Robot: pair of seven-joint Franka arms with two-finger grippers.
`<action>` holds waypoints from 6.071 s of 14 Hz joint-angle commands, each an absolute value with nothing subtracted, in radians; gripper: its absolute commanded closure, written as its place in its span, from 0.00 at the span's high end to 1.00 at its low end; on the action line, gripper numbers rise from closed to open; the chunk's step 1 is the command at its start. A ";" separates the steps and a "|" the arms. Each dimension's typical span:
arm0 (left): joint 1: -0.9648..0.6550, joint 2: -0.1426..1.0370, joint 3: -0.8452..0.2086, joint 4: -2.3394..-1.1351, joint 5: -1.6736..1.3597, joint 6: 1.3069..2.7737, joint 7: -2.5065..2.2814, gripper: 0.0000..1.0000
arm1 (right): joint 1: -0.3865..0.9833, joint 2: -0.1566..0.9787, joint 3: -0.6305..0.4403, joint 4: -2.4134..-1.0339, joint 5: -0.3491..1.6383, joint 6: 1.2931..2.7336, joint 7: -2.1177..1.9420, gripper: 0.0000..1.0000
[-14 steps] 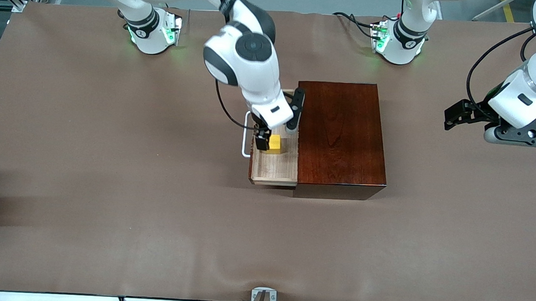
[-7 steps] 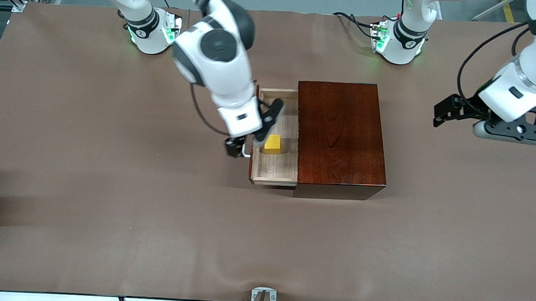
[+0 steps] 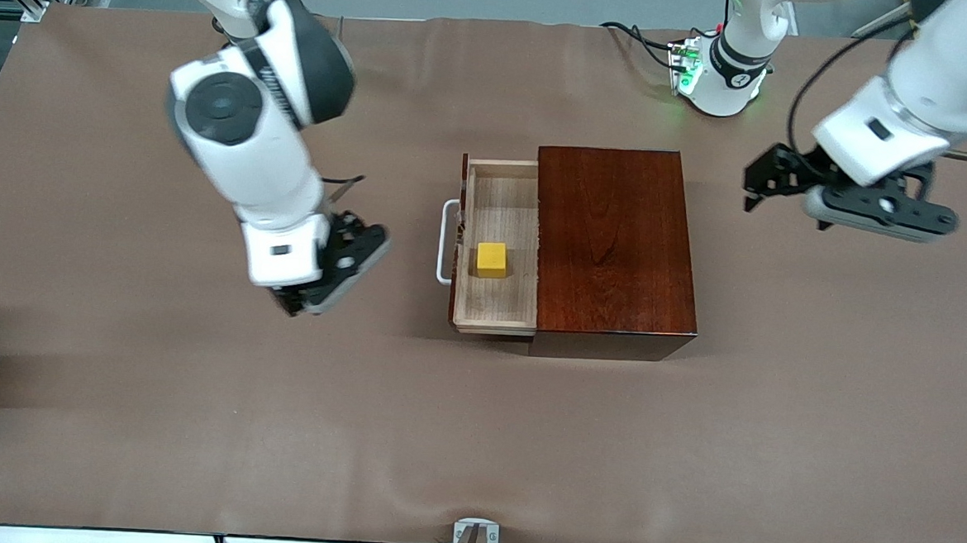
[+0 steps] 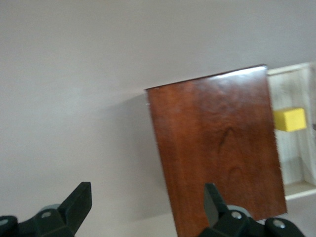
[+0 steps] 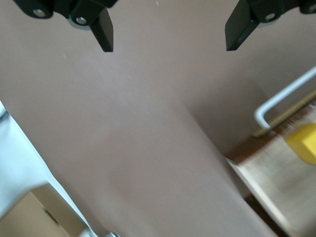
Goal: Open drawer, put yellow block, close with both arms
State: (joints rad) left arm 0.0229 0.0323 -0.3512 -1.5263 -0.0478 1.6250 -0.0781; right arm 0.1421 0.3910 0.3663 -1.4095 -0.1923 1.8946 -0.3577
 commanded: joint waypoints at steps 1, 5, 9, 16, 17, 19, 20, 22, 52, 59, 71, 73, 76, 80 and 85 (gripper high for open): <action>0.029 0.015 -0.477 -1.502 -0.066 1.602 -0.069 1.00 | 0.054 0.342 0.380 -1.442 -0.172 1.856 -0.347 1.00; 0.025 0.024 -0.708 -1.497 -0.049 1.615 -0.083 1.00 | -0.079 0.333 0.382 -1.442 -0.123 1.809 -0.347 1.00; -0.066 0.179 -0.808 -1.496 0.021 1.742 -0.065 1.00 | -0.202 0.285 0.380 -1.443 -0.061 1.698 -0.347 1.00; -0.392 0.632 -0.738 -1.241 0.282 1.974 0.249 1.00 | -0.166 0.167 0.185 -1.497 -0.034 1.600 -0.344 1.00; -0.412 0.656 -0.698 -1.241 0.285 2.020 0.347 1.00 | -0.119 0.160 0.113 -1.500 -0.031 1.595 -0.345 1.00; -0.468 0.710 -0.614 -1.239 0.284 2.104 0.458 1.00 | -0.106 0.135 0.072 -1.502 -0.028 1.560 -0.342 1.00; -0.491 0.735 -0.586 -1.241 0.284 2.135 0.469 1.00 | -0.097 0.117 0.034 -1.505 -0.009 1.542 -0.342 1.00; -0.525 0.750 -0.537 -1.242 0.282 2.143 0.469 1.00 | -0.066 0.098 -0.053 -1.535 0.029 1.537 -0.342 1.00; -0.485 0.736 -0.502 -1.246 0.499 1.604 0.441 1.00 | -0.051 -0.075 -0.052 -1.594 0.047 1.494 0.005 1.00; -0.470 0.551 -0.542 -1.244 0.468 1.746 -0.271 1.00 | -0.072 -0.087 -0.081 -1.551 0.054 1.342 -0.005 1.00; -0.109 0.172 -0.340 -1.291 0.117 1.385 -0.492 1.00 | -0.074 -0.086 -0.054 -1.597 0.051 1.411 -0.049 1.00; -0.112 0.143 -0.193 -1.339 0.027 1.400 -0.253 1.00 | -0.072 -0.083 -0.054 -1.603 0.051 1.433 -0.049 1.00; -0.112 0.098 -0.085 -1.426 -0.015 1.456 -0.083 1.00 | -0.064 -0.051 -0.052 -1.621 0.052 1.483 -0.049 1.00; -0.118 -0.093 -0.015 -1.730 -0.020 1.627 0.005 1.00 | 0.001 -0.041 -0.083 -1.614 0.049 1.486 -0.049 1.00; -0.109 -0.066 0.003 -1.694 -0.018 1.617 -0.018 1.00 | 0.000 -0.038 -0.086 -1.614 0.044 1.531 -0.051 1.00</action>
State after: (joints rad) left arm -0.1054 -0.0640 -0.0110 -1.6892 -0.0013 1.5959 -0.0158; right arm -0.0141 -0.0332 -0.0684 -1.6163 0.0389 1.5181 -0.0436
